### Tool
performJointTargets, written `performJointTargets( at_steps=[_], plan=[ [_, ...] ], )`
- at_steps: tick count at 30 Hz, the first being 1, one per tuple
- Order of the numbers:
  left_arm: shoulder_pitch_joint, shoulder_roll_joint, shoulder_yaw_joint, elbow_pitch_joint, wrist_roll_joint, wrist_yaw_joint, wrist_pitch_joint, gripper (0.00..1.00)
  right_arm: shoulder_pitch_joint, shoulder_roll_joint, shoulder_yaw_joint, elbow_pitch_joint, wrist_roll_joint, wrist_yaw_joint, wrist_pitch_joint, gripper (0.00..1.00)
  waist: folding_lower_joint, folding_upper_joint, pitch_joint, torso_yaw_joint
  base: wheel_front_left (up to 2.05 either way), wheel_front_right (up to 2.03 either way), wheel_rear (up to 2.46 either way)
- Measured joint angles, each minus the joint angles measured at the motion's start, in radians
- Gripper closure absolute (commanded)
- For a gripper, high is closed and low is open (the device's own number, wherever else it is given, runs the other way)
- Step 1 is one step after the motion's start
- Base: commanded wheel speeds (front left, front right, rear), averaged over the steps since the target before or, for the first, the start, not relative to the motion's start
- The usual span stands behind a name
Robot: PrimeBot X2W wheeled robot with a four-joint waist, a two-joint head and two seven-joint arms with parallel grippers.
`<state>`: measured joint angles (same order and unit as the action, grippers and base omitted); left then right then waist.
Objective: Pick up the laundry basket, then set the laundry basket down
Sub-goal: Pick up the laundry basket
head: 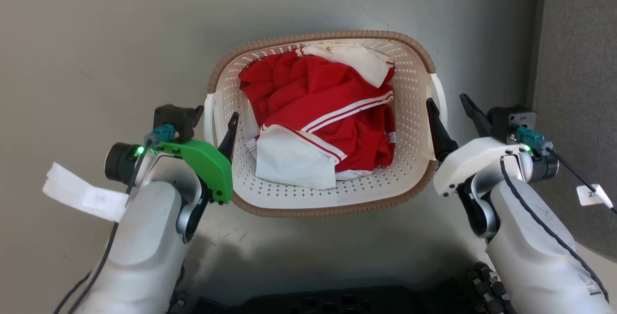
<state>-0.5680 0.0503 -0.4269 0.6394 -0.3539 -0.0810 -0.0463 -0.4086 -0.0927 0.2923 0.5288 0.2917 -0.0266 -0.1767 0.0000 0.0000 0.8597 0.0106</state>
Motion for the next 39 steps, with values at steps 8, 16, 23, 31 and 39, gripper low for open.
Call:
performJointTargets(
  at_steps=[8, 16, 23, 31, 39],
  plan=[
    [-0.071, -0.003, -0.001, 0.079, -0.014, -0.017, 0.005, 0.00, -0.051, 0.004, 0.007, 0.062, 0.007, 0.005, 0.002, 0.00, 0.0000, 0.0000, 0.027, -0.002, 0.00, 0.00, 0.00],
    [-0.135, -0.008, -0.021, 0.167, -0.063, -0.035, 0.046, 0.00, -0.075, 0.015, 0.018, 0.109, 0.016, 0.009, 0.012, 0.00, 0.0000, 0.0000, 0.049, -0.003, 0.00, 0.00, 0.00],
    [-0.169, -0.014, -0.030, 0.234, -0.109, -0.042, 0.092, 1.00, -0.100, 0.023, 0.034, 0.125, 0.019, 0.020, 0.010, 1.00, 0.0000, 0.0000, 0.057, -0.008, 0.00, 0.00, 0.00],
    [-0.205, -0.023, -0.046, 0.263, -0.130, -0.043, 0.098, 1.00, -0.104, 0.024, 0.036, 0.142, 0.020, 0.027, -0.006, 1.00, 0.0000, 0.0000, 0.059, -0.007, 0.00, 0.00, 0.00],
    [-0.219, -0.023, -0.083, 0.288, -0.136, -0.043, 0.079, 1.00, -0.121, 0.026, 0.033, 0.184, 0.026, 0.030, -0.013, 1.00, 0.0000, 0.0000, 0.041, -0.002, 0.00, 0.00, 0.00]
  ],
)
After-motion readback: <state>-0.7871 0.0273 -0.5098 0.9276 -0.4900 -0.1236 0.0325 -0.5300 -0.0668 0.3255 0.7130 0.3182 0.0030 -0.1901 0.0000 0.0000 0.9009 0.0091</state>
